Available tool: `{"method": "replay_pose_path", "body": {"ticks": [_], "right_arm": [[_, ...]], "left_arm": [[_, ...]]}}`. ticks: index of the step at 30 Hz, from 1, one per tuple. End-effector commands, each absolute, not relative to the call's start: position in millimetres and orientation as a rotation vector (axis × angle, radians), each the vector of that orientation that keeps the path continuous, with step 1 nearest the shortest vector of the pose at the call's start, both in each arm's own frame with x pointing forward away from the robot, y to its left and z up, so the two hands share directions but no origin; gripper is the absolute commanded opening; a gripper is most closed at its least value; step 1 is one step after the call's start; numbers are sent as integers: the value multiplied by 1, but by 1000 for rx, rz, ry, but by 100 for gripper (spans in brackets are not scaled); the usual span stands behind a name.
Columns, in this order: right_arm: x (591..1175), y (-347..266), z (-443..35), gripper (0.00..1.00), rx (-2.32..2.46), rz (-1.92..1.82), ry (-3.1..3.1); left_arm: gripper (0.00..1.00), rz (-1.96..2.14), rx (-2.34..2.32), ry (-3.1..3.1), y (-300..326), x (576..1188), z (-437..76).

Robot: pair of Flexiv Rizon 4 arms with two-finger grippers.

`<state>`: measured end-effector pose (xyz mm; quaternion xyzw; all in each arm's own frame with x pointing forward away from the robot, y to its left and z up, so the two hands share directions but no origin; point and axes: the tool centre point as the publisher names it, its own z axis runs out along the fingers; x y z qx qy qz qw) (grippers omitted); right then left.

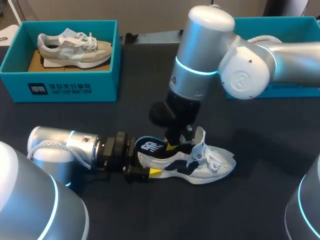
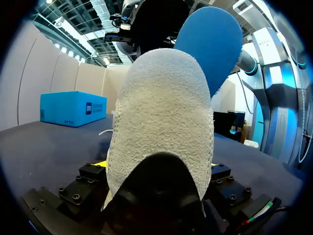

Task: Take the shoe out of the shoebox, open the shoe tongue, remove and reinsert the insole, then place the shoe into the shoebox

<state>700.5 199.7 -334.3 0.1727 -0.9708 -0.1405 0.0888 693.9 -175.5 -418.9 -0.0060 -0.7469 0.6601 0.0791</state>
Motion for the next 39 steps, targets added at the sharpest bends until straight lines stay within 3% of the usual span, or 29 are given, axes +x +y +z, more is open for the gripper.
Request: {"method": "replay_pose_path", "body": {"ticks": [1, 10, 15, 19, 21, 31, 37, 38, 39], "right_arm": [[707, 209, -335, 0, 518, -412, -2840], [714, 217, -341, 0, 487, -483, -2758], [713, 222, -341, 20, 499, -480, -2736], [711, 222, -339, 44, 499, -492, -2726], [710, 220, -337, 49, 493, -496, -2726], [710, 209, -326, 47, 409, -577, -2724], [710, 207, -322, 53, 362, -626, -2715], [709, 208, -321, 67, 366, -639, -2708], [708, 207, -320, 98, 344, -639, -2702]], "left_arm": [[0, 1976, -16, -2237, -176, 694, -419], [0, 1976, -16, -2237, -176, 694, -419], [0, 1976, -16, -2237, -176, 694, -419], [0, 1976, -16, -2237, -176, 694, -419], [0, 1976, -16, -2237, -176, 694, -419], [0, 1976, -16, -2237, -176, 694, -419], [0, 1976, -16, -2237, -176, 694, -419], [0, 1976, -16, -2237, -176, 694, -419], [0, 1976, -16, -2237, -176, 694, -419]]}}
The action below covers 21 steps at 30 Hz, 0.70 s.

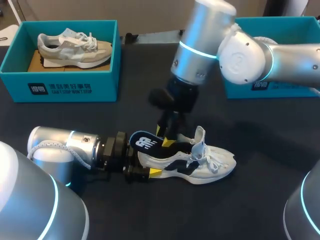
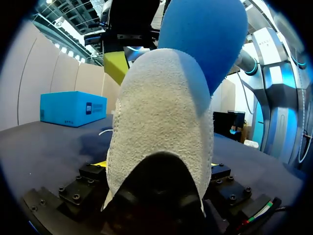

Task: Take the shoe out of the shoebox, open the shoe tongue, remove and reinsert the insole, then place the shoe into the shoebox

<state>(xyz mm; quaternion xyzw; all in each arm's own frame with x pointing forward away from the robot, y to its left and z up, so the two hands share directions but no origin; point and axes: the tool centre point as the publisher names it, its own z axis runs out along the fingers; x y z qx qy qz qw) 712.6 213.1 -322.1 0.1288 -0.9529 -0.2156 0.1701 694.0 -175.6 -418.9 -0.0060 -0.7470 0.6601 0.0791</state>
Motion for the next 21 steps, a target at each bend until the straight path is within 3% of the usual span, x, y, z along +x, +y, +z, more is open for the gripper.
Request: {"method": "replay_pose_path", "body": {"ticks": [1, 21], "right_arm": [[708, 206, -318, 100, 338, -636, -2703], [706, 198, -309, 100, 260, -733, -2614]], "left_arm": [[0, 1976, -16, -2237, -176, 694, -419], [0, 1976, -16, -2237, -176, 694, -419]]}}
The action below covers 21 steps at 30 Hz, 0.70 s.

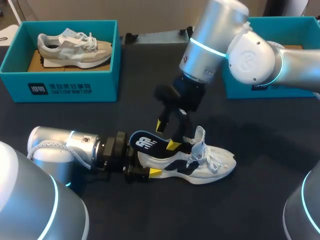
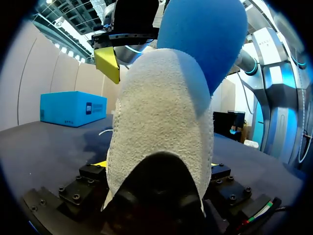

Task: Take the shoe out of the shoebox, open the shoe tongue, remove and reinsert the insole, then place the shoe into the shoebox

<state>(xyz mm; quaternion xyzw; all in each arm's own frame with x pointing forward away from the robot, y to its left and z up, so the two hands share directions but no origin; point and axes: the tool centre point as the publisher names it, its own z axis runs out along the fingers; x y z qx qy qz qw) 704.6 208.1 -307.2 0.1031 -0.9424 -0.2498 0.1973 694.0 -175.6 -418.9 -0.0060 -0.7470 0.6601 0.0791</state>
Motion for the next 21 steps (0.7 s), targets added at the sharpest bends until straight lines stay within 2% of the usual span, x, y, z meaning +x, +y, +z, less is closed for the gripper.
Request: {"method": "replay_pose_path", "body": {"ticks": [1, 3, 7, 11, 21], "right_arm": [[706, 198, -309, 100, 256, -745, -2603], [707, 196, -310, 96, 220, -769, -2573], [706, 197, -314, 72, 170, -774, -2535], [704, 201, -316, 69, 130, -760, -2534], [697, 208, -319, 71, 63, -734, -2534]], "left_arm": [[0, 1976, -16, -2237, -176, 694, -419], [0, 1976, -16, -2237, -176, 694, -419], [0, 1976, -16, -2237, -176, 694, -419], [0, 1976, -16, -2237, -176, 694, -419], [0, 1976, -16, -2237, -176, 694, -419]]}}
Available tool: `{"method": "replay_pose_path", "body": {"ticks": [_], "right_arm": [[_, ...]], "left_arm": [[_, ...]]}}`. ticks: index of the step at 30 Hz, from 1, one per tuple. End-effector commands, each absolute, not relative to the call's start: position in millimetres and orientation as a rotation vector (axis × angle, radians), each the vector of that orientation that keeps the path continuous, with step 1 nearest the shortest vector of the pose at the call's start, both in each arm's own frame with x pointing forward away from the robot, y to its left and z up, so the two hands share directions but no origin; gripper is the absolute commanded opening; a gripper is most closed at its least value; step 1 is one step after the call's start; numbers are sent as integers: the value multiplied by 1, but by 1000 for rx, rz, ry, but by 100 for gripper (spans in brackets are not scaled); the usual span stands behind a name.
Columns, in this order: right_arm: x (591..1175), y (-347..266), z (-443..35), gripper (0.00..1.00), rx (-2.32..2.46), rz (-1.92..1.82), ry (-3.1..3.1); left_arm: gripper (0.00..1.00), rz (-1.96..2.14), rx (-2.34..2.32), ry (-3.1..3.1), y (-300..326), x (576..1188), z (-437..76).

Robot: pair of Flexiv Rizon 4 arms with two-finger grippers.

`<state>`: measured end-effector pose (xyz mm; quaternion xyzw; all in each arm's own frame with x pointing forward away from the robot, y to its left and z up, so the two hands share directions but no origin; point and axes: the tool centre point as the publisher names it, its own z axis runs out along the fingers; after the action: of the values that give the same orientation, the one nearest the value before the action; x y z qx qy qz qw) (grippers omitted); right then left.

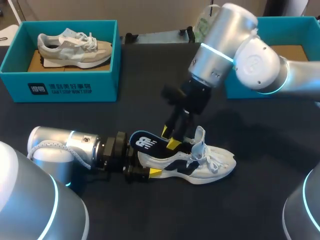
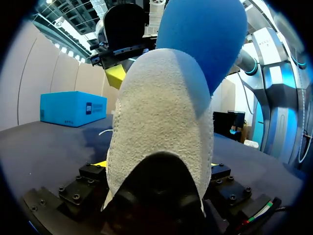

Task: Take the shoe out of the shoebox, open the shoe tongue, remove and reinsert the insole, then place the shoe into the shoebox

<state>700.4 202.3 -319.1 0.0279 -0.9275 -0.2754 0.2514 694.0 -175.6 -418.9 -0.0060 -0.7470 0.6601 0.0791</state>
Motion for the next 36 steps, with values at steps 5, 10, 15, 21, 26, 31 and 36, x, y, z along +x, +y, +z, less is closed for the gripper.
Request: {"method": "replay_pose_path", "body": {"ticks": [5, 10, 15, 21, 26, 31, 36], "right_arm": [[693, 213, -324, 78, 58, -734, -2533], [692, 217, -326, 75, 50, -731, -2537], [695, 221, -327, 71, 55, -710, -2532], [692, 224, -329, 58, 60, -699, -2519], [688, 221, -331, 49, 35, -702, -2513], [685, 219, -336, 47, 19, -725, -2501], [683, 221, -337, 45, 15, -735, -2499]], "left_arm": [[0, 1976, -16, -2237, -176, 694, -419], [0, 1976, -16, -2237, -176, 694, -419], [0, 1976, -16, -2237, -176, 694, -419], [0, 1976, -16, -2237, -176, 694, -419], [0, 1976, -16, -2237, -176, 694, -419], [0, 1976, -16, -2237, -176, 694, -419], [0, 1976, -16, -2237, -176, 694, -419]]}}
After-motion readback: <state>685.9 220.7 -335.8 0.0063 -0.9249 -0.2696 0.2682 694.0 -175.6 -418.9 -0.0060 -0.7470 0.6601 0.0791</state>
